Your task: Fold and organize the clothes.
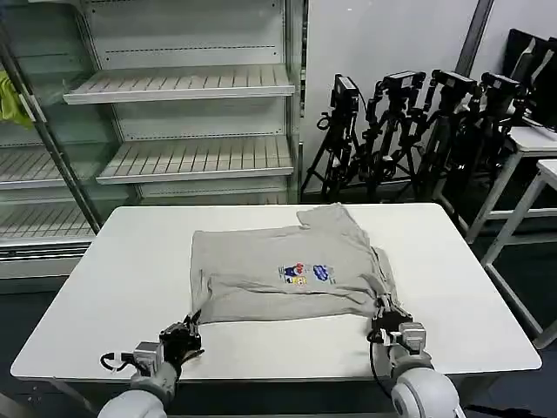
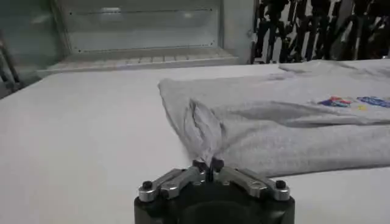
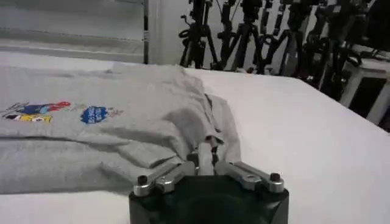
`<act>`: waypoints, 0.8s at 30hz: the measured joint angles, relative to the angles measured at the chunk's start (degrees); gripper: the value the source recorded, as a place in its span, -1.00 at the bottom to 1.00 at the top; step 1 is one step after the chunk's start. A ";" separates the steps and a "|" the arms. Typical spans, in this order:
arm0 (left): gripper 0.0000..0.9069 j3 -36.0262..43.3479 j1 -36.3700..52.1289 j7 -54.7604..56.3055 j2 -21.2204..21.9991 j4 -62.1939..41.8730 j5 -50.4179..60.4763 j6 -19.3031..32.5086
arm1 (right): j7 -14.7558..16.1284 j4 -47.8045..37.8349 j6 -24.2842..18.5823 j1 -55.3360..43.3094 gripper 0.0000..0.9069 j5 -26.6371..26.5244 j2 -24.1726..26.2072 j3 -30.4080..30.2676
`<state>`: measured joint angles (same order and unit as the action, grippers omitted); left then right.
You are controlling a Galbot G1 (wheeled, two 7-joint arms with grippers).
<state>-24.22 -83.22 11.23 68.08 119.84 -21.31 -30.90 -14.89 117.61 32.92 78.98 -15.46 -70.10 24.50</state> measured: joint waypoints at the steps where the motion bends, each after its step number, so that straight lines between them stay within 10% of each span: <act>1: -0.89 -0.20 -0.92 -0.01 -0.03 0.72 0.06 -0.09 | 0.00 0.94 0.03 1.03 -1.00 -0.02 0.28 0.35; 7: -0.89 -1.91 -6.96 0.27 0.44 5.71 1.10 -0.22 | 0.51 7.41 0.17 8.10 -1.00 0.53 0.98 2.68; 8: -0.89 -2.27 -8.05 0.35 0.60 6.52 1.19 -0.23 | 0.60 8.64 0.16 9.47 0.27 0.77 1.05 3.12; 9: -0.42 -2.71 -9.32 0.42 0.79 7.41 1.23 -0.24 | 0.62 9.74 0.15 10.65 1.00 0.99 1.10 3.46; 11: 1.00 -3.55 -11.71 0.45 1.11 8.99 1.40 -0.27 | 0.67 11.55 0.15 12.62 1.00 1.34 1.25 3.99; 24: 1.00 -8.82 -19.49 1.48 1.28 15.14 1.46 -1.32 | 0.00 19.46 -2.18 16.52 1.00 0.82 2.26 8.40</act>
<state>-33.05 -102.71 12.71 69.36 134.98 -19.85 -32.22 -14.89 137.07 30.75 95.50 -14.64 -67.84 32.90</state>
